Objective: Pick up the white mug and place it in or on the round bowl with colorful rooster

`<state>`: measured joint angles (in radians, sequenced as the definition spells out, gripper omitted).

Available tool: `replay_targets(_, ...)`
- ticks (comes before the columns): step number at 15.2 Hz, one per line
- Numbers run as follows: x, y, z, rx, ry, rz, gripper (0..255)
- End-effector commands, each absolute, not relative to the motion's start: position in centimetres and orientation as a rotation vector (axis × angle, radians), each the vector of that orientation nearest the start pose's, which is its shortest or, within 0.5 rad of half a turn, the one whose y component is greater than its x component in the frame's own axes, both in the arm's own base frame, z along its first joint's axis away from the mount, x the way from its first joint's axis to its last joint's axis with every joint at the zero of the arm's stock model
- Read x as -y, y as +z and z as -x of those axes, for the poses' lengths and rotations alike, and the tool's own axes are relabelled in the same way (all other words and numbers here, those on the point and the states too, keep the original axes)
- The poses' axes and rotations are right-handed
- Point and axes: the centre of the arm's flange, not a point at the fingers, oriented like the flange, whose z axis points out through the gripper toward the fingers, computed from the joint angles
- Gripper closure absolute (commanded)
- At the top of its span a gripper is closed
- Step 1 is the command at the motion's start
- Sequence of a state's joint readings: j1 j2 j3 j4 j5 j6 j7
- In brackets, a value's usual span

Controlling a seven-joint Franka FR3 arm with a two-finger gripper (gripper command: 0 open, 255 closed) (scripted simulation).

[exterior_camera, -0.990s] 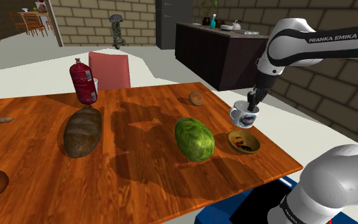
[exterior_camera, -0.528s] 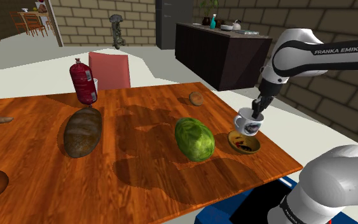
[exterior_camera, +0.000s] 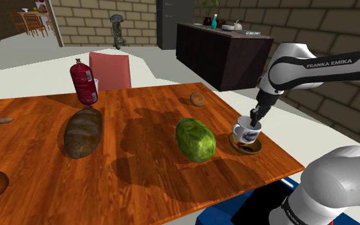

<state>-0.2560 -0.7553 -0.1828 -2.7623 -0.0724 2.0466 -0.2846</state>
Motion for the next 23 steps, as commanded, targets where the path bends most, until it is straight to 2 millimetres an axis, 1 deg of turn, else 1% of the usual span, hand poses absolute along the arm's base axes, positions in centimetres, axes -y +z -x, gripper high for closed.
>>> replay_targets(1,13.6,41.4,-28.9,-0.116,-0.08,3.093,255)
replay_targets(4,13.6,40.0,-28.9,-0.116,-0.08,3.093,255)
replay_targets(12,13.6,40.0,-28.9,-0.116,-0.08,3.093,255)
replay_targets(13,13.6,40.0,-28.9,-0.116,-0.08,3.093,0)
replay_targets(18,13.6,40.0,-28.9,-0.116,-0.08,3.093,0)
replay_targets(21,13.8,43.9,-28.7,-0.116,-0.08,3.093,0)
replay_targets(22,13.8,45.0,-28.7,-0.116,-0.08,3.093,0)
replay_targets(23,13.8,45.0,-28.7,-0.116,-0.08,3.093,0)
